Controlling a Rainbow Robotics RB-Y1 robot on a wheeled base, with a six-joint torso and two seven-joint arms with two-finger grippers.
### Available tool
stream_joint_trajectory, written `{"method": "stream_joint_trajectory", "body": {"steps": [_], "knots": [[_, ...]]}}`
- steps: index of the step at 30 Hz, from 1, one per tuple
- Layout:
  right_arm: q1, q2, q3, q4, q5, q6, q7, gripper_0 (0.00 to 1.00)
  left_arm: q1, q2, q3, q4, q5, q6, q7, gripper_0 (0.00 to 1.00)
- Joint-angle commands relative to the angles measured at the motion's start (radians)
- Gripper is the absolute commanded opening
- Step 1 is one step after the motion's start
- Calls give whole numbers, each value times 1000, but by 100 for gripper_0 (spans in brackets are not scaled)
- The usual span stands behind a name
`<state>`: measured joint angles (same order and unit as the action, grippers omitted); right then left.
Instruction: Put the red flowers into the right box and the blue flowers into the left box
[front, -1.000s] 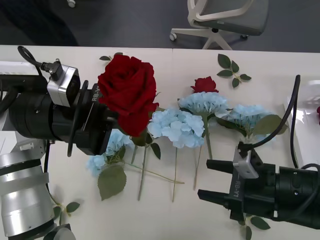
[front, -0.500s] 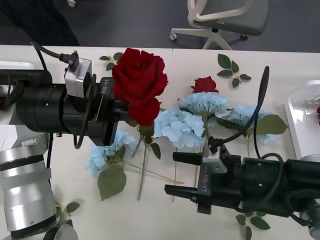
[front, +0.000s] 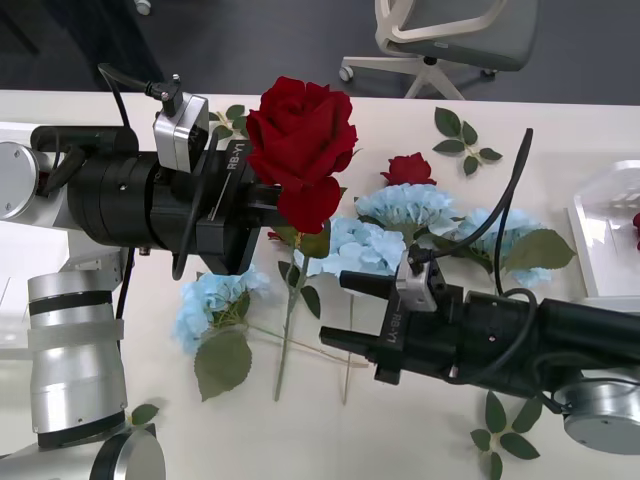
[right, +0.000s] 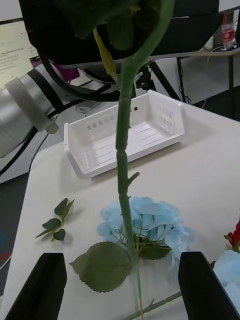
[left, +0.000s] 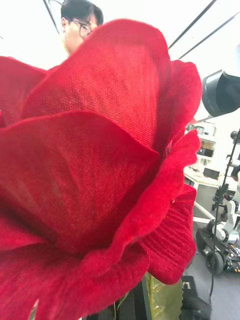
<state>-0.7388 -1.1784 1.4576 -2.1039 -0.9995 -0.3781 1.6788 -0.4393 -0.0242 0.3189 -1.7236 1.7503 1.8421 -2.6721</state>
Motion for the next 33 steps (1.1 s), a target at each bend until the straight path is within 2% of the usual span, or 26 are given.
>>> {"method": "stream_joint_trajectory", "body": {"steps": [1, 11, 23, 33], "knots": [[-11, -14, -11, -18, 2, -28, 42, 66, -18, 7, 5, -19, 11, -3, -33, 0], [-48, 26, -13, 10, -19, -51, 30, 66, -18, 7, 5, -19, 11, -3, -33, 0], [-122, 172, -11, 174, -39, -50, 5, 66, -18, 7, 5, -19, 11, -3, -33, 0], [-149, 177, 20, 159, -44, -42, -18, 66, -18, 7, 5, -19, 11, -3, -33, 0]]}}
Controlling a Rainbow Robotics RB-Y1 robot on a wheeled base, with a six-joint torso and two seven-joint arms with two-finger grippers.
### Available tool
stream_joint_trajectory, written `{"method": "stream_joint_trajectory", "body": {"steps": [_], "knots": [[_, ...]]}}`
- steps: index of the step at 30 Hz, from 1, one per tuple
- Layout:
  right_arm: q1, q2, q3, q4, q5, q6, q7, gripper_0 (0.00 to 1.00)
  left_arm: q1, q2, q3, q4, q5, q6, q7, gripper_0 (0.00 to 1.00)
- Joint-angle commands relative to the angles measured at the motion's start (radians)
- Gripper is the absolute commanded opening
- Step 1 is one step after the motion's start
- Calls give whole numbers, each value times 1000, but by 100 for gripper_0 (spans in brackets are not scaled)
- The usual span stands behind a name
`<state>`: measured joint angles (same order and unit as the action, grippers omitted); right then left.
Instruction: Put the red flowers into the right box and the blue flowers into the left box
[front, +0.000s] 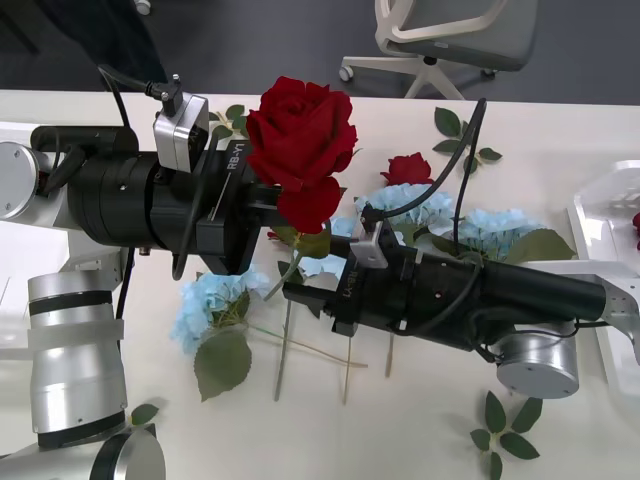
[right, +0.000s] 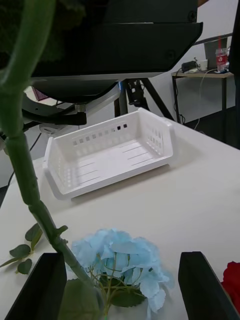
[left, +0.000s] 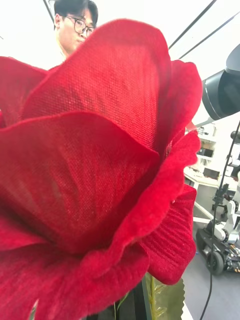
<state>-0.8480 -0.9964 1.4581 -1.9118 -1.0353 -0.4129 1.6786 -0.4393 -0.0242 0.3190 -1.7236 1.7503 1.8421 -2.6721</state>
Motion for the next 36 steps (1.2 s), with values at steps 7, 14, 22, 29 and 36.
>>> {"method": "stream_joint_trajectory", "body": {"steps": [7, 14, 22, 29, 36], "knots": [[-65, 2, 58, -64, -17, -7, -39, 66, -18, 7, 5, -19, 11, -3, -33, 0], [-75, 2, 70, -85, -15, -11, -48, 66, -18, 7, 5, -19, 11, -3, -33, 0], [-78, 2, 70, -85, -19, -11, -48, 30, -18, 7, 5, -19, 11, -3, -33, 0], [-83, 1, 68, -85, -19, -11, -48, 0, -18, 7, 5, -19, 11, -3, -33, 0], [-83, 1, 54, -85, -22, -11, -54, 0, -18, 7, 5, -19, 11, -3, -33, 0]]}}
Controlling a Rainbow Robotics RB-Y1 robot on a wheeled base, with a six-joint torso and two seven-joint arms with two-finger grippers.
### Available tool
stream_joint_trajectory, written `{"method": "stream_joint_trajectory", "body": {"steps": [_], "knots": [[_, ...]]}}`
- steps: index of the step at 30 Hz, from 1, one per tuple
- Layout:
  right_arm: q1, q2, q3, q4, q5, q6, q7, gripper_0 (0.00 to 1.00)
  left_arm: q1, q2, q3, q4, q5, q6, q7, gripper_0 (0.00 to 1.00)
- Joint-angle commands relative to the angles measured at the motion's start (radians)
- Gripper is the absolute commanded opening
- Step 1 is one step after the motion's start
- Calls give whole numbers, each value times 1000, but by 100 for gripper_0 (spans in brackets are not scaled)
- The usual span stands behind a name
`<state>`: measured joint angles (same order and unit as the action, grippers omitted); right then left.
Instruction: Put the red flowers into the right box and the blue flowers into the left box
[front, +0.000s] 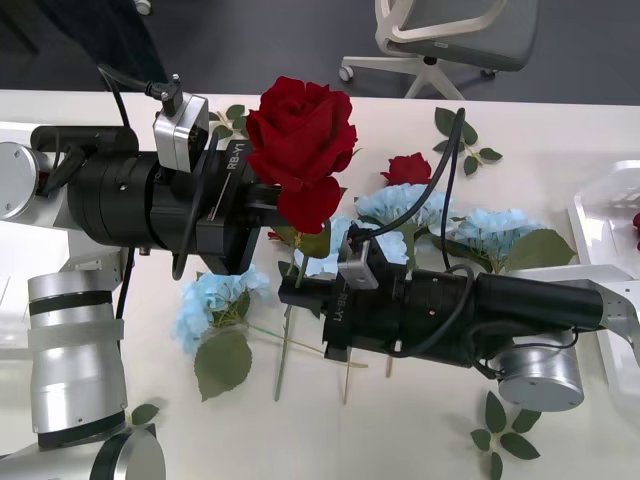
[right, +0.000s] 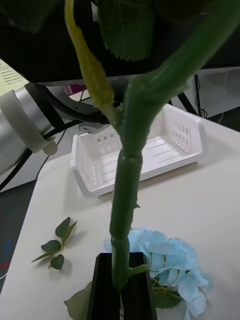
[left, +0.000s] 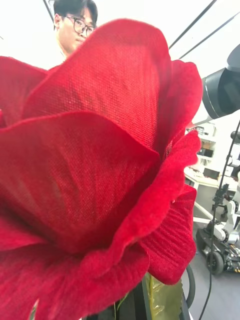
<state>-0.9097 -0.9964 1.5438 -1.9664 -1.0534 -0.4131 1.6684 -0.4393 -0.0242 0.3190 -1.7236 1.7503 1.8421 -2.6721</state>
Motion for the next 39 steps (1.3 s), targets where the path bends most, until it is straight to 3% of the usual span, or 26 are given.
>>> {"method": "stream_joint_trajectory", "body": {"steps": [1, 7, 8, 11, 14, 26, 39], "knots": [[-21, 1, -33, -31, -3, -10, -44, 0, -18, 7, 5, -19, 11, -3, -33, 0], [-21, 1, -39, -31, -5, -10, -47, 0, -18, 7, 5, -19, 11, -3, -33, 0], [-20, 1, -41, -31, -5, -10, -47, 0, -18, 7, 5, -19, 11, -3, -33, 12], [-21, 1, -45, -31, -7, -12, -49, 0, -18, 7, 5, -19, 11, -3, -33, 73], [-21, 1, -45, -31, -7, -15, -49, 0, -18, 7, 5, -19, 11, -3, -33, 100], [-20, -36, -42, -32, -2, -21, -52, 0, -18, 7, 5, -19, 11, -3, -33, 100], [-5, -324, -18, -157, -3, -4, -72, 0, -18, 7, 5, -19, 11, -3, -33, 100]]}}
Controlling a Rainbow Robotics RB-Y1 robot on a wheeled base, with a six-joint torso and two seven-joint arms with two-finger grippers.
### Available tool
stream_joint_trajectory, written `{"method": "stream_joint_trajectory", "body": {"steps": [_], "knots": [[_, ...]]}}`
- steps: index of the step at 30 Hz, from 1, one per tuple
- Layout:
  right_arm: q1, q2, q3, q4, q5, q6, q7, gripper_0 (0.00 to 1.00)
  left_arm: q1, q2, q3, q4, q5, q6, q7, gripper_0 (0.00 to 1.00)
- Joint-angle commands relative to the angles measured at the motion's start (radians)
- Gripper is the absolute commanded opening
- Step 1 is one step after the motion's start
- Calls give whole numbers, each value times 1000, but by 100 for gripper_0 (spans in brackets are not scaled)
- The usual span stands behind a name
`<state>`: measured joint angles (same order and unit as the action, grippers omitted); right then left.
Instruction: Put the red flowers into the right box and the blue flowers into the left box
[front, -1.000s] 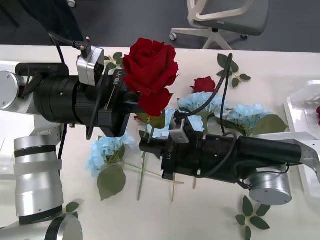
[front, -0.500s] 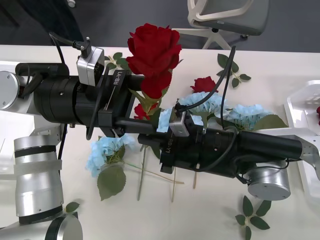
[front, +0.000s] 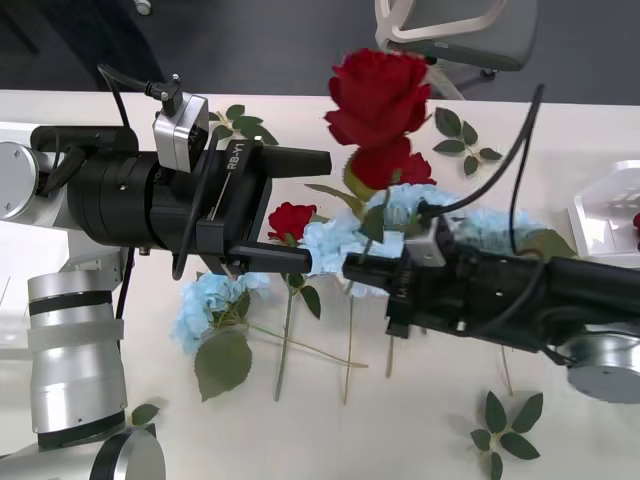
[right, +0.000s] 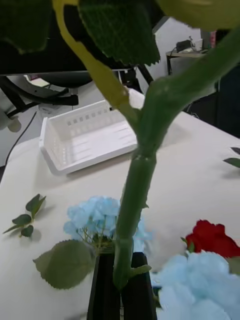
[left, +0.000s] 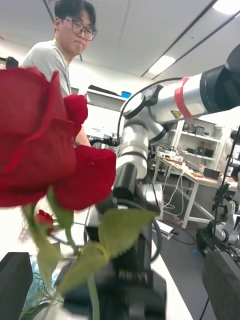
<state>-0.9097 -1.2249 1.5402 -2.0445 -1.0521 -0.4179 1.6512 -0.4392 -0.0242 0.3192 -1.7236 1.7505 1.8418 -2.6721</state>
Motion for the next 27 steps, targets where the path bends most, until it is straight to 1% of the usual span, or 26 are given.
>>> {"method": "stream_joint_trajectory", "body": {"steps": [1, 3, 4, 6, 8, 10, 11, 14, 15, 16, 17, 19, 20, 21, 22, 24, 27], "knots": [[6, -127, -17, -97, -8, -4, -54, 0, -18, 7, 4, -19, 10, -3, -33, 100], [22, -165, -28, -120, -9, -7, -56, 0, -18, 7, 4, -19, 10, -3, -33, 100], [45, -199, -49, -140, -12, -7, -57, 0, 2, 7, 9, -13, 1, -6, -33, 100], [75, -245, -86, -161, -16, 4, -60, 0, 2, 7, 6, -22, 1, -16, -33, 100], [123, -289, -154, -183, -25, 47, -68, 0, 2, 7, -6, -30, 0, -26, -33, 100], [212, -324, -273, -194, -48, 88, -73, 0, 2, 7, -26, -42, -2, -49, -33, 100], [275, -335, -353, -195, -57, 111, -74, 0, 2, 7, -32, -50, -9, -55, -33, 100], [479, -331, -637, -192, -86, 215, -79, 0, 4, 7, -48, -82, -62, -81, 54, 100], [578, -317, -775, -192, -100, 274, -80, 0, 8, 7, -49, -97, -95, -84, 98, 100], [658, -301, -890, -192, -108, 323, -82, 0, 14, 7, -49, -114, -123, -87, 136, 100], [758, -275, -1037, -192, -111, 387, -84, 0, 24, 7, -51, -137, -161, -88, 184, 100], [911, -225, -1269, -200, -114, 501, -87, 0, 47, 7, -55, -176, -224, -99, 245, 100], [966, -208, -1352, -206, -115, 547, -88, 0, 59, 7, -62, -189, -247, -104, 270, 100], [1046, -173, -1477, -220, -118, 627, -88, 0, 79, 7, -81, -208, -275, -113, 314, 100], [1086, -151, -1546, -232, -120, 671, -90, 0, 93, 7, -94, -217, -289, -122, 340, 100], [1198, -96, -1715, -259, -132, 785, -99, 0, 137, 7, -135, -258, -336, -151, 425, 100], [1302, -39, -1862, -281, -141, 877, -103, 0, 211, 7, -169, -352, -402, -190, 502, 100]]}}
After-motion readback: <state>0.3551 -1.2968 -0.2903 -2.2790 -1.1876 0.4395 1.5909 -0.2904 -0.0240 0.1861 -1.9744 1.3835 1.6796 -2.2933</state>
